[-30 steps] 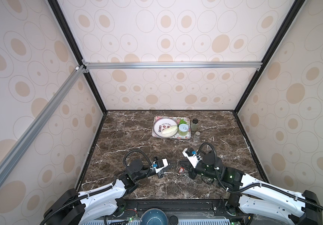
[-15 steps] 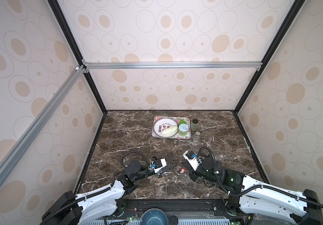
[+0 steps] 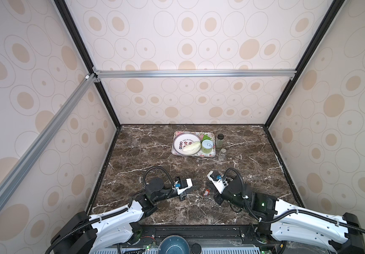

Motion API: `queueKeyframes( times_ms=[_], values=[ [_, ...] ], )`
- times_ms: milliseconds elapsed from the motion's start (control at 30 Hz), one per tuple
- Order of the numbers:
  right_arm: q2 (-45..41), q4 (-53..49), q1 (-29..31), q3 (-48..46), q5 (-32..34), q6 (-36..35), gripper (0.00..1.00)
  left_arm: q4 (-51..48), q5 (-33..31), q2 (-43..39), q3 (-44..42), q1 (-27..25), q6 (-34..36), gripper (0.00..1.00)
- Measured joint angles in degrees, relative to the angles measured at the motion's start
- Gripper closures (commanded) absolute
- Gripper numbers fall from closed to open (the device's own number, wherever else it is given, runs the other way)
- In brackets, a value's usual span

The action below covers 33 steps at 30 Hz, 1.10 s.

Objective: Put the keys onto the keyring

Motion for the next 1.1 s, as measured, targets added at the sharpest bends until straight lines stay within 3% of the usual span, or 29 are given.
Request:
queueKeyframes(
  times_ms=[800,1100],
  values=[
    [0.96,0.44,3.28,0.00,-0.72,-3.02,1.00,-4.68,1.40,3.52,3.23,-0.61,1.27,0.79],
    [0.92,0.44,3.74,0.00,-0.66,-3.43,1.00,-6.75,2.25,5.35,4.83,-0.63,1.77,0.85]
  ],
)
